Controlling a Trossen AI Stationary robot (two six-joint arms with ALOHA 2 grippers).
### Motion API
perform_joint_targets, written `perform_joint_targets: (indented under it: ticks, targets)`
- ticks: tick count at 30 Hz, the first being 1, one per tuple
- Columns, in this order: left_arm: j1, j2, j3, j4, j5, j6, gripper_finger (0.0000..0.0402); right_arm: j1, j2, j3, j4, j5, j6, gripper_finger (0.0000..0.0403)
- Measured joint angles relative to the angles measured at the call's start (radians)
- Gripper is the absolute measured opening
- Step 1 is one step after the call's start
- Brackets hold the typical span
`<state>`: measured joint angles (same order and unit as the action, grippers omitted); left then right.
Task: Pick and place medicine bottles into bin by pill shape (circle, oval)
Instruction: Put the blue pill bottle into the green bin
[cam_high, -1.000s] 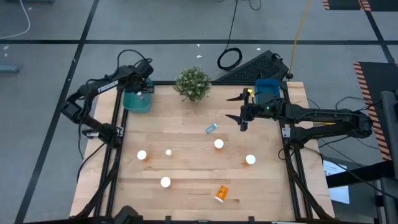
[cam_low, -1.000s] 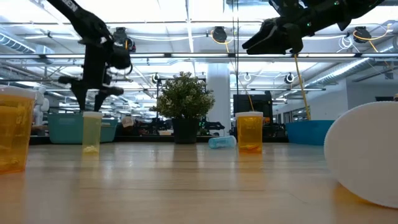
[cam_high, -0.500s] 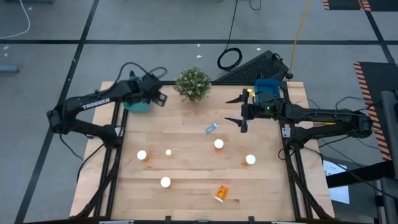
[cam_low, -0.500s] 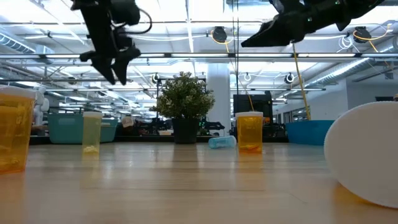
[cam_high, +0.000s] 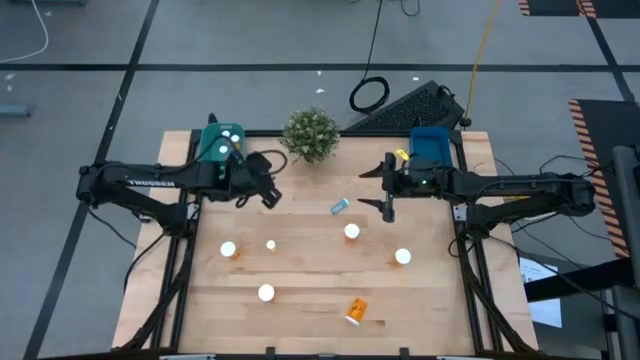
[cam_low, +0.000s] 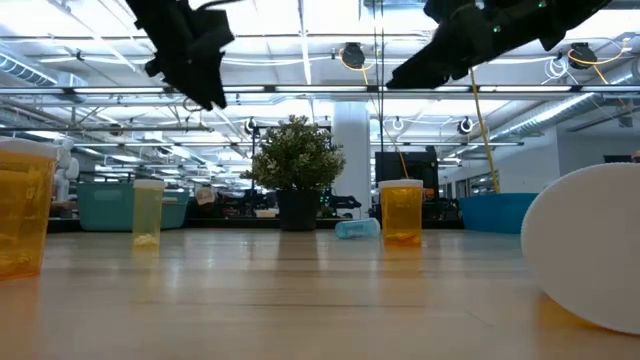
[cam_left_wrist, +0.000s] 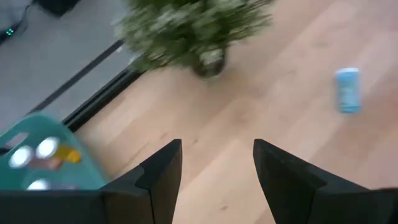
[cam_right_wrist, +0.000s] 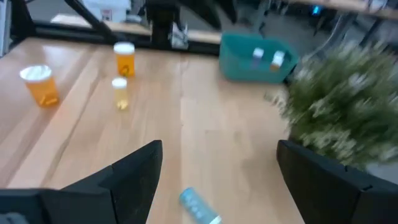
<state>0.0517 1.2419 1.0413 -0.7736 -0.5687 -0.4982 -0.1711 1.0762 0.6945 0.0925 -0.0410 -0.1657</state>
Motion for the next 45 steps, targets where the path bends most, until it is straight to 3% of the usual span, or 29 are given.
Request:
perform_joint_targets:
  ticks: [8, 16, 21, 26, 33, 45]
  targets:
    - [-0.055, 0.000, 0.000, 0.185, 0.070, 0.169, 0.0202, 0.021, 0.163, 0.000, -0.019, 0.013, -0.043, 0.0308]
    - [-0.054, 0.000, 0.000, 0.210, 0.105, 0.230, 0.0202, -0.069, 0.313, 0.000, 0.021, 0.006, -0.162, 0.0293]
    - [-0.054, 0.000, 0.000, 0.236, 0.105, 0.258, 0.0202, -0.142, 0.392, 0.001, 0.044, -0.096, -0.283, 0.0266]
    - [-0.054, 0.000, -0.001, 0.256, 0.106, 0.257, 0.0202, -0.215, 0.490, 0.040, 0.053, -0.297, -0.356, 0.0240]
    - [-0.054, 0.000, -0.001, 0.253, 0.108, 0.257, 0.0202, -0.252, 0.631, 0.130, 0.048, -0.428, -0.414, 0.0232]
    - [-0.054, 0.000, -0.001, 0.252, 0.120, 0.261, 0.0202, -0.286, 0.745, 0.178, 0.020, -0.511, -0.457, 0.0220]
